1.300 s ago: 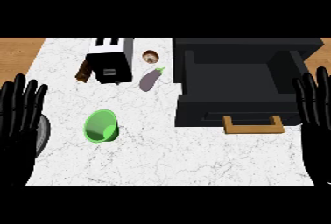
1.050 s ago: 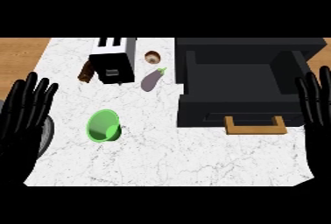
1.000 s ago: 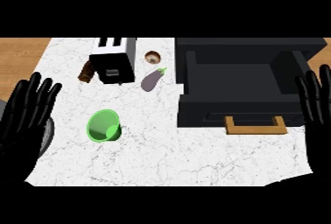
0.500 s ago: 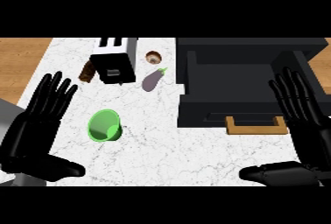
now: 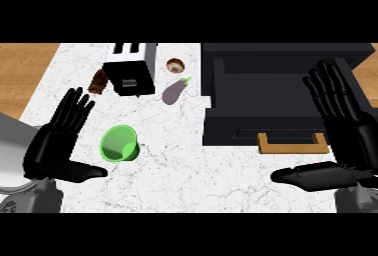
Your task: Pick up the cup, place it into the drawer and close the drawer
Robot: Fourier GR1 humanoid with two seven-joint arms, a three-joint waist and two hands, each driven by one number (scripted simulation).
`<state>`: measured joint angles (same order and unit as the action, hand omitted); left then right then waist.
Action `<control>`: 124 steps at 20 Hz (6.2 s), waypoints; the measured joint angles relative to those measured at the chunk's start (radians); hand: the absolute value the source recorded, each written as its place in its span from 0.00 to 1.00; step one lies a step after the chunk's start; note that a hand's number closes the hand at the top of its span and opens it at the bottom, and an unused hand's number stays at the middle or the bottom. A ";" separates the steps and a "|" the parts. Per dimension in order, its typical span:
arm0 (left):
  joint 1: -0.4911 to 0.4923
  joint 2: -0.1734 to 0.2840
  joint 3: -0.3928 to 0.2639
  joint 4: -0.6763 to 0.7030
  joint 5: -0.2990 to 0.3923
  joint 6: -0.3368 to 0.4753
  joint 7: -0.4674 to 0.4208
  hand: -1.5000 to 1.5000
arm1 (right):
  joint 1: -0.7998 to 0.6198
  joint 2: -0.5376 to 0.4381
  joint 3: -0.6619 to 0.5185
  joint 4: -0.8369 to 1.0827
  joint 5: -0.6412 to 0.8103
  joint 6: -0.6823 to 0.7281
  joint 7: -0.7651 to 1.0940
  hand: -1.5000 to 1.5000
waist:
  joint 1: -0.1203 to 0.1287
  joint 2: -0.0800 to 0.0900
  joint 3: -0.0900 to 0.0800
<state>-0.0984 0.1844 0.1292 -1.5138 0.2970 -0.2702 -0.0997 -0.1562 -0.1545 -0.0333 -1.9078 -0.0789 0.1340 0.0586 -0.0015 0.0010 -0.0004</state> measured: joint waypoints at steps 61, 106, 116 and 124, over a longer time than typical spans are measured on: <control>-0.434 -0.013 0.114 1.270 -0.343 0.125 -0.965 1.00 | -0.156 -0.050 -0.088 0.065 -0.037 0.046 0.073 0.00 | -0.028 0.013 -0.004; -1.185 -0.184 -0.195 0.962 -0.092 0.581 -0.181 1.00 | -0.130 -0.062 -0.117 0.095 -0.032 0.067 0.024 0.00 | -0.052 0.009 0.002; -1.260 -0.184 -0.359 1.186 -0.030 0.576 -0.114 1.00 | -0.187 -0.051 -0.087 0.121 -0.032 0.078 0.014 0.00 | -0.124 0.029 0.003; -1.205 -0.184 -0.455 1.215 0.019 0.543 -0.131 0.00 | -0.215 -0.046 -0.066 0.130 -0.053 0.108 0.005 0.00 | -0.187 0.045 0.003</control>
<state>-1.3032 0.0001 -0.3259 -0.2984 0.3160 0.2724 -0.2305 -0.3709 -0.2010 -0.0996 -1.7774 -0.1315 0.2418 0.0639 -0.1881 0.0458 0.0024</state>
